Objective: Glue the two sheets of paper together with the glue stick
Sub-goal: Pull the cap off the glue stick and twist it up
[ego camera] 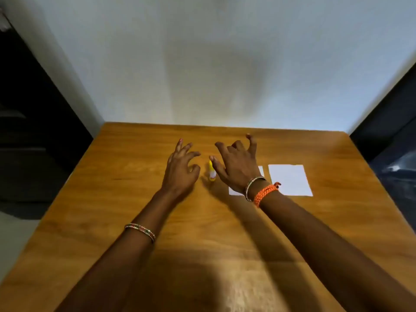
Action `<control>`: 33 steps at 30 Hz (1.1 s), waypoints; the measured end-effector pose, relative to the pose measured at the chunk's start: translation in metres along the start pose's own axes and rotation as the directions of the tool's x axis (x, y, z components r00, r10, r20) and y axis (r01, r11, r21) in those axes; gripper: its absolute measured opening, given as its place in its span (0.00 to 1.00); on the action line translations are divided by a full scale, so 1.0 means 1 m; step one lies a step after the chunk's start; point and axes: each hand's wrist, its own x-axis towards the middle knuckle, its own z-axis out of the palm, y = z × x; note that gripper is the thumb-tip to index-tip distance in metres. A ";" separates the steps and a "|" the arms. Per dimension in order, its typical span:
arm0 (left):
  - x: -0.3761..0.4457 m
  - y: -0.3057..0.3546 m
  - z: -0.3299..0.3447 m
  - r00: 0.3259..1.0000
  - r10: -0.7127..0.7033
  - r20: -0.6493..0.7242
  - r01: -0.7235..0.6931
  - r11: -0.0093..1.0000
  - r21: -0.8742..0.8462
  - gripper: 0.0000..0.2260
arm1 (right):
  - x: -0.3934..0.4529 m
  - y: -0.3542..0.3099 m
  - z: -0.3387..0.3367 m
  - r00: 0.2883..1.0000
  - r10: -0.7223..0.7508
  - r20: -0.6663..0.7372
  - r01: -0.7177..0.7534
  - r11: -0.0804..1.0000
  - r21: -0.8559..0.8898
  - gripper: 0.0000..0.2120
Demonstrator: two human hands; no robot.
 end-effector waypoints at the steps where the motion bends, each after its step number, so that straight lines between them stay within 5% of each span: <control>1: -0.008 -0.004 0.007 1.000 -0.016 -0.001 0.016 1.000 -0.007 0.15 | -0.004 -0.003 0.010 1.000 0.005 -0.005 -0.005 1.000 -0.012 0.24; 10: -0.048 -0.014 0.039 0.990 0.128 -0.065 -0.131 0.990 -0.056 0.12 | -0.040 -0.023 0.034 0.990 0.106 -0.096 -0.083 0.972 0.221 0.14; 15: -0.072 -0.009 0.037 0.970 0.066 -0.235 -0.101 0.985 -0.141 0.10 | -0.070 -0.041 0.039 0.910 0.354 -0.216 -0.144 0.758 0.636 0.09; 20: -0.076 -0.011 0.040 0.966 0.145 -0.212 -0.154 0.988 -0.027 0.11 | -0.090 -0.055 0.065 0.820 0.528 -0.219 -0.226 0.651 0.724 0.13; 25: -0.075 -0.013 0.044 0.963 0.213 -0.164 -0.204 0.976 0.073 0.12 | -0.096 -0.043 0.073 0.887 0.405 -0.221 -0.170 0.731 0.661 0.10; 30: -0.077 -0.007 0.037 0.975 0.149 -0.166 -0.162 0.985 -0.065 0.10 | -0.094 -0.040 0.071 0.855 0.517 -0.035 -0.198 0.388 0.900 0.10; 33: -0.079 -0.004 0.033 0.984 0.106 -0.140 -0.116 0.991 -0.063 0.09 | -0.089 -0.034 0.072 0.865 0.501 -0.007 -0.197 0.354 0.914 0.10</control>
